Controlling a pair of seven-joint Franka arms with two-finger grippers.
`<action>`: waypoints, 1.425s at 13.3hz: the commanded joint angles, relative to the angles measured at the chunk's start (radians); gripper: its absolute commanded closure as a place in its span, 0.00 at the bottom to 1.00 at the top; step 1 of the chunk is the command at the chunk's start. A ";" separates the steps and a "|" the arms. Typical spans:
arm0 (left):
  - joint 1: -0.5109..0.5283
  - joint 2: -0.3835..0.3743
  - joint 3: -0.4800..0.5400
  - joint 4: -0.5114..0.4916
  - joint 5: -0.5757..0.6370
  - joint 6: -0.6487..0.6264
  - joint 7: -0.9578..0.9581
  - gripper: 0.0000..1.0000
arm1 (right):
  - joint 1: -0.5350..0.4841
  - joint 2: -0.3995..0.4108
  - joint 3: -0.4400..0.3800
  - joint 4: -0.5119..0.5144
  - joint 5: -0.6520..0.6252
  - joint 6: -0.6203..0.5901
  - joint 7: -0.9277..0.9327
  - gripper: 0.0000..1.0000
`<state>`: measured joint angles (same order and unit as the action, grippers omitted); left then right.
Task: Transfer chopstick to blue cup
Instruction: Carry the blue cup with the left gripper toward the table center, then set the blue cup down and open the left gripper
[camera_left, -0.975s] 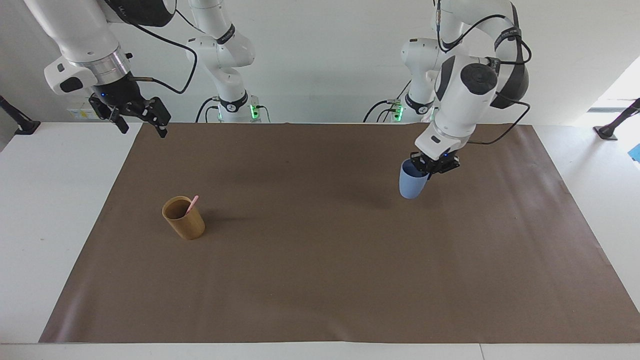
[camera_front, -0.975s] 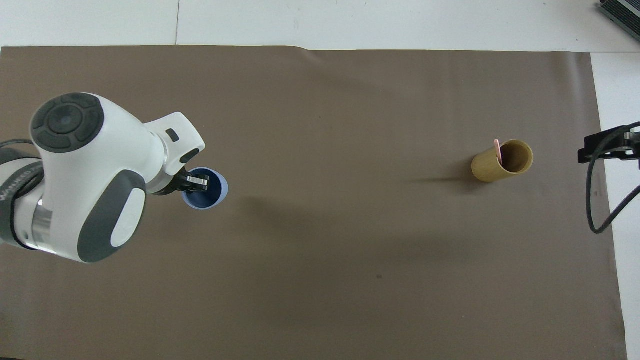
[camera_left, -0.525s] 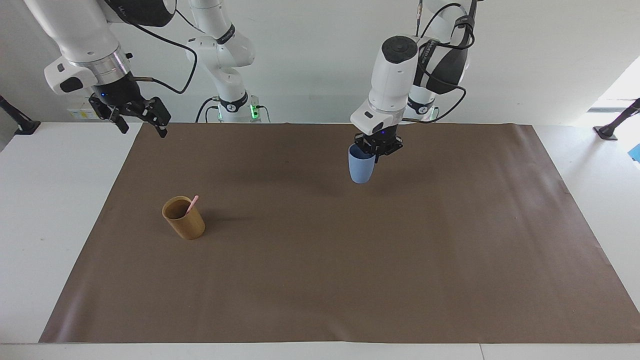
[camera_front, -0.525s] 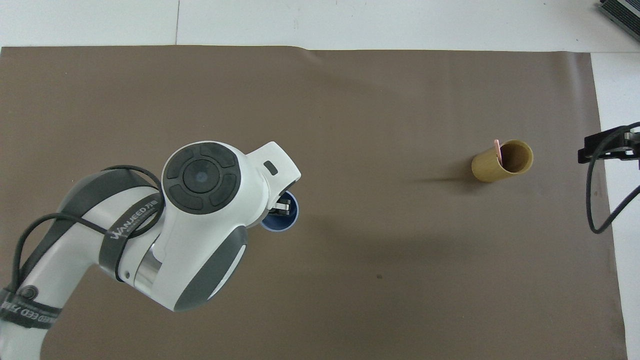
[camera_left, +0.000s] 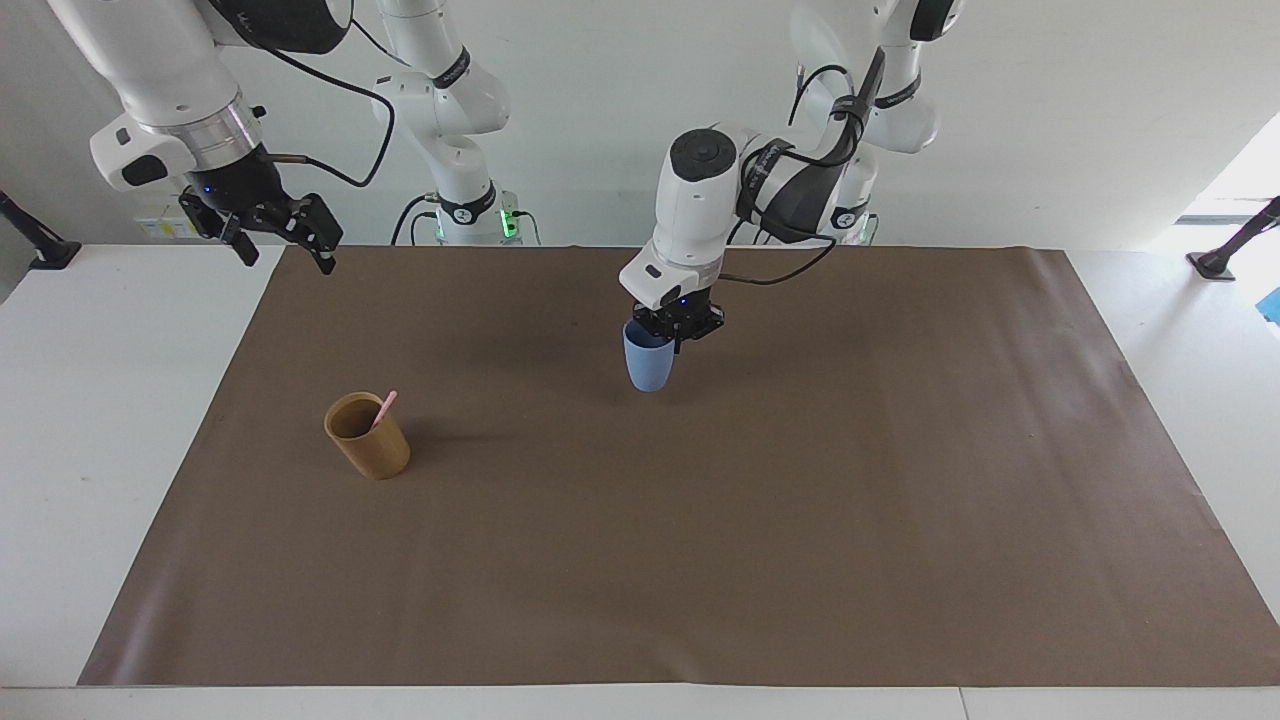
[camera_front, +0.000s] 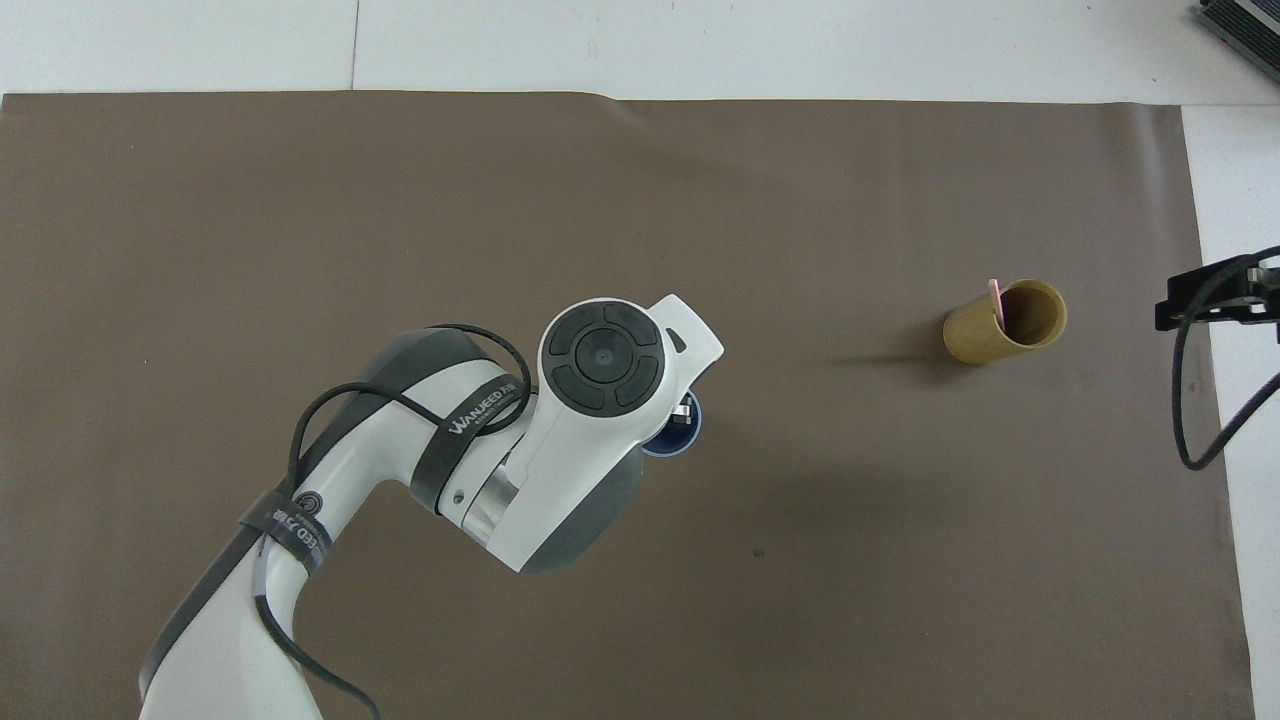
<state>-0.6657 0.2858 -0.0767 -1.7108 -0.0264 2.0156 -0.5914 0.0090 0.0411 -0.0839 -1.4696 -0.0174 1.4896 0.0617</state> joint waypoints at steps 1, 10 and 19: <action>-0.014 0.000 0.017 -0.004 -0.029 0.020 -0.013 1.00 | -0.004 -0.015 0.004 -0.018 -0.012 -0.006 -0.029 0.00; 0.001 -0.031 0.018 -0.121 -0.032 0.008 -0.011 1.00 | -0.003 -0.015 0.004 -0.018 -0.012 -0.006 -0.031 0.00; 0.003 -0.042 0.018 -0.170 -0.084 0.069 -0.015 1.00 | -0.003 -0.015 0.004 -0.018 -0.012 -0.006 -0.031 0.00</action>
<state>-0.6631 0.2880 -0.0625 -1.8217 -0.0715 2.0495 -0.5968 0.0092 0.0411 -0.0837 -1.4705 -0.0174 1.4895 0.0602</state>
